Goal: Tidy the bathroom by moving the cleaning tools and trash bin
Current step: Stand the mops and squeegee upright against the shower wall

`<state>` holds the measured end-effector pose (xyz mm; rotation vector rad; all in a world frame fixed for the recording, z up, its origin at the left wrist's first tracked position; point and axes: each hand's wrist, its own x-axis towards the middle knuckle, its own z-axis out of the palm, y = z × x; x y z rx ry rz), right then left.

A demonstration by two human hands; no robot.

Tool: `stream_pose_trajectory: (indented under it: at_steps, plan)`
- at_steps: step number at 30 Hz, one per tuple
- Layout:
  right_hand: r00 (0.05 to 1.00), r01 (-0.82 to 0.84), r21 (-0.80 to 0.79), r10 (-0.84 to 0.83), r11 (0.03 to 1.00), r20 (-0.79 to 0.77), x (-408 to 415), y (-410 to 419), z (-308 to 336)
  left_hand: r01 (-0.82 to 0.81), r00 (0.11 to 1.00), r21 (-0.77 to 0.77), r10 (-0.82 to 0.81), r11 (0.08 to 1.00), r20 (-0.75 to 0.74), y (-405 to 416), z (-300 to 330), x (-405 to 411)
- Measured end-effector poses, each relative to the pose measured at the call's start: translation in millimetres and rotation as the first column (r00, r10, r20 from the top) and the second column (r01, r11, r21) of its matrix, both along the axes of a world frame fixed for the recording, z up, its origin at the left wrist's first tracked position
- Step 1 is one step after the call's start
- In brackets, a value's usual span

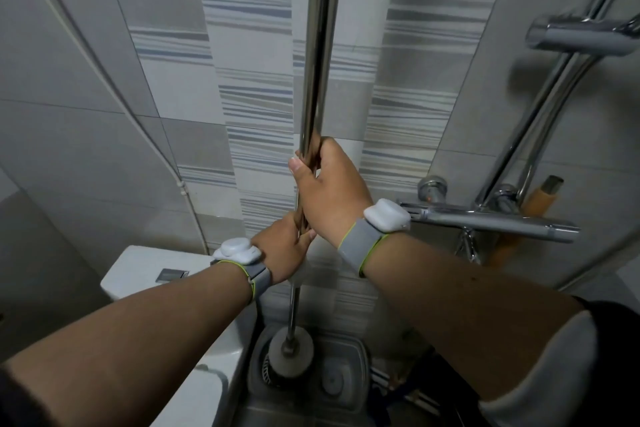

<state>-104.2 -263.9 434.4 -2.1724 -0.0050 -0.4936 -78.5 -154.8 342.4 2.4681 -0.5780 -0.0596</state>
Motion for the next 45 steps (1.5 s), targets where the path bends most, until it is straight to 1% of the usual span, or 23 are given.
stream_pose_trajectory:
  at_steps: [2, 6, 8, 14, 17, 18, 20, 23, 26, 30, 32, 35, 37, 39, 41, 43, 44, 45]
  plan:
    - [1.0, 0.014, 0.011, -0.015, 1.0, 0.008, 11.6, 1.8, 1.5, 0.008, 1.0, -0.005, -0.008, 1.0, 0.02, 0.9, 0.9, 11.6]
    - [0.998, 0.056, -0.022, -0.056, 0.998, -0.006, 40.7, 9.5, 1.3, 0.044, 0.999, 0.02, -0.044, 0.999, 0.008, 9.3, -2.4, 44.4]
    - [0.995, 0.095, -0.022, -0.095, 0.995, -0.024, 54.1, 11.8, -5.5, 0.082, 0.996, 0.039, -0.081, 0.996, -0.029, 12.7, -9.7, 60.1]
    - [0.965, 0.212, -0.034, -0.215, 0.977, -0.148, 81.3, 22.0, -55.6, 0.122, 0.982, 0.178, -0.093, 0.976, -0.165, 14.6, -49.7, 94.1]
    - [0.954, 0.169, -0.05, -0.176, 0.984, -0.243, 89.3, 18.6, -88.6, 0.155, 0.966, 0.199, -0.107, 0.968, -0.236, 14.1, -63.4, 102.0]
    - [0.949, 0.153, -0.032, -0.156, 0.988, -0.273, 88.5, 18.2, -96.1, 0.164, 0.963, 0.2, -0.113, 0.966, -0.245, 14.1, -65.7, 103.1]
    - [0.939, 0.177, 0.017, -0.164, 0.984, -0.302, 90.0, 18.8, -111.2, 0.182, 0.957, 0.218, -0.123, 0.959, -0.263, 13.6, -73.5, 108.4]
    - [0.923, 0.243, 0.044, -0.217, 0.969, -0.318, 95.9, 16.0, -117.6, 0.179, 0.955, 0.19, -0.124, 0.965, -0.27, 9.1, -83.5, 115.8]
    - [0.893, 0.289, 0.054, -0.249, 0.956, -0.375, 103.9, 7.7, -113.9, 0.152, 0.945, 0.155, -0.098, 0.976, -0.311, 0.2, -83.5, 120.5]
    - [0.85, 0.393, 0.044, -0.345, 0.919, -0.398, 108.3, -7.5, -115.0, 0.13, 0.956, 0.127, -0.09, 0.983, -0.28, -13.9, -79.2, 123.5]
    - [0.827, 0.447, 0.075, -0.38, 0.891, -0.414, 107.7, -15.4, -116.8, 0.144, 0.952, 0.086, -0.115, 0.986, -0.282, -22.0, -73.4, 125.2]
    - [0.807, 0.54, 0.19, -0.441, 0.82, -0.392, 102.8, -25.5, -119.7, 0.172, 0.947, 0.035, -0.156, 0.984, -0.28, -36.8, -64.3, 127.7]
    - [0.8, 0.576, 0.25, -0.474, 0.779, -0.367, 97.8, -27.1, -124.6, 0.136, 0.94, -0.061, -0.148, 0.989, -0.308, -46.0, -63.0, 127.2]
    - [0.755, 0.644, 0.262, -0.541, 0.719, -0.37, 95.2, -28.8, -130.0, 0.134, 0.921, -0.152, -0.179, 0.979, -0.347, -57.2, -62.0, 122.7]
    - [0.688, 0.724, 0.297, -0.617, 0.623, -0.384, 92.9, -33.7, -130.9, 0.166, 0.908, -0.211, -0.233, 0.963, -0.349, -69.4, -60.7, 117.0]
    - [0.643, 0.765, 0.366, -0.649, 0.53, -0.406, 89.9, -42.5, -129.8, 0.2, 0.914, -0.178, -0.248, 0.964, -0.32, -78.6, -58.4, 111.1]
    - [0.636, 0.771, 0.382, -0.645, 0.509, -0.424, 86.6, -48.4, -130.8, 0.227, 0.916, -0.163, -0.268, 0.96, -0.298, -84.0, -58.5, 108.5]
    - [0.633, 0.774, 0.371, -0.635, 0.513, -0.443, 83.2, -53.1, -131.5, 0.264, 0.912, -0.162, -0.3, 0.951, -0.281, -90.0, -60.5, 106.9]
